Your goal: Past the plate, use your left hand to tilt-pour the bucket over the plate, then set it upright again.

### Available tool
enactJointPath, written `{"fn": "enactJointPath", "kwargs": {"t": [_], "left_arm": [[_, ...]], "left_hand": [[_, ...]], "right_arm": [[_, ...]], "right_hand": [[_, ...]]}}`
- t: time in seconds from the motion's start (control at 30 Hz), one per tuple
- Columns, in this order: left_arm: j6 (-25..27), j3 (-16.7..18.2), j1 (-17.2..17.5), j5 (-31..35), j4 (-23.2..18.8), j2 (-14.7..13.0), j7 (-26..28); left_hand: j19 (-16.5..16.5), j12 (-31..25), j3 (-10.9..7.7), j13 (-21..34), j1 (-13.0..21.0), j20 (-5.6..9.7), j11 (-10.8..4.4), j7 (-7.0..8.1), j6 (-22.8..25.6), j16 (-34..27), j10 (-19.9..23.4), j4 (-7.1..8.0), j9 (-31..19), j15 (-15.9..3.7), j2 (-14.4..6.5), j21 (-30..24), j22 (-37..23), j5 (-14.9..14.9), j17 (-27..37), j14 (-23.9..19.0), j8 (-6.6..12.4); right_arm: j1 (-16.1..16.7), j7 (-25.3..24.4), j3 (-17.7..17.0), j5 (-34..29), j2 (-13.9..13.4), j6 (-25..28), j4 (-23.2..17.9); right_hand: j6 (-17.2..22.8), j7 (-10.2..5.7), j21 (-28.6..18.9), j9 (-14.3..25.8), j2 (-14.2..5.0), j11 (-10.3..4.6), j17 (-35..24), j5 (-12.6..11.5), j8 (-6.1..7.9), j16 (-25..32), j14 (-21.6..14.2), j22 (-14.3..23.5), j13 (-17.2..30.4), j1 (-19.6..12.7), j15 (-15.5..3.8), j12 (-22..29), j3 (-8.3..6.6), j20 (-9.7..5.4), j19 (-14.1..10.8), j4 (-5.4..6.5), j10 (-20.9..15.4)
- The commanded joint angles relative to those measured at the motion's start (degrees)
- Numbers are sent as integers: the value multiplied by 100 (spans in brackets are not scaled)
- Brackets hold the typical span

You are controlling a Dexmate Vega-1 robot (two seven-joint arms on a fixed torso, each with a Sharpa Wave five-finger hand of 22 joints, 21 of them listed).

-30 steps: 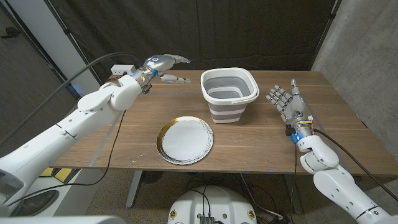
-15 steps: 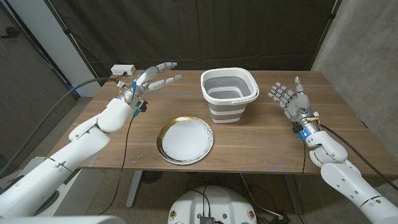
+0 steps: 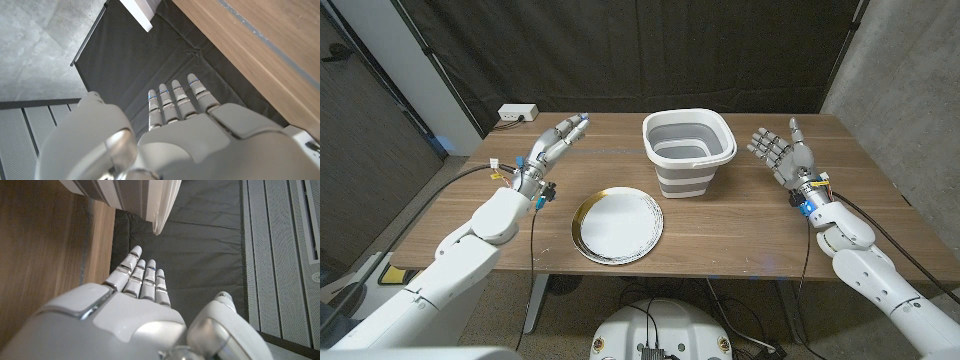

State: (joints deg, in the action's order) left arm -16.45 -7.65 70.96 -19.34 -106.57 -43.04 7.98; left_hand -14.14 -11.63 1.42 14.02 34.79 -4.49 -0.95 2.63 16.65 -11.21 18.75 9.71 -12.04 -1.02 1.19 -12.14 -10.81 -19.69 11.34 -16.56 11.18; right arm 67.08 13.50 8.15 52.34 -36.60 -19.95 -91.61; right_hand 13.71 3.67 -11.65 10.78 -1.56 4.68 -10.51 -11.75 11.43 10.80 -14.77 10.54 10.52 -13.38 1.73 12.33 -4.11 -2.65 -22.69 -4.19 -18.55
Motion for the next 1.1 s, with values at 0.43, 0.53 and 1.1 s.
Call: {"fn": "enactJointPath", "kwargs": {"t": [0.43,0.53,1.1], "left_arm": [[-703,-538,-361,-916,830,218,-487],[-705,-505,-222,-889,693,177,-349],[-523,-548,3,-962,450,5,-263]], "left_hand": [[97,78,169,-96,-209,253,97,-187,-320,75,-223,-47,24,-9,-8,58,9,46,-19,265,-58],[122,76,177,-102,-221,249,112,-197,-329,76,-231,-49,26,-17,-12,66,10,47,-20,283,-54],[199,62,206,-129,-264,233,114,-196,-345,61,-246,-61,36,0,-41,86,14,52,-26,304,-35]], "right_arm": [[-1143,152,761,-515,272,186,785],[-1288,343,824,-504,334,112,960],[-1246,460,910,-424,280,187,865]], "right_hand": [[55,-11,18,14,-22,-16,-14,-32,0,-7,-35,6,20,3,-79,4,41,-53,3,-6,-53],[55,-14,18,14,-20,-22,-13,-33,-1,-6,-38,6,20,4,-72,4,44,-56,3,-6,-54],[63,-13,13,14,-20,-18,-12,-36,-2,-5,-43,5,19,7,-69,3,55,-61,-6,-7,-59]]}}
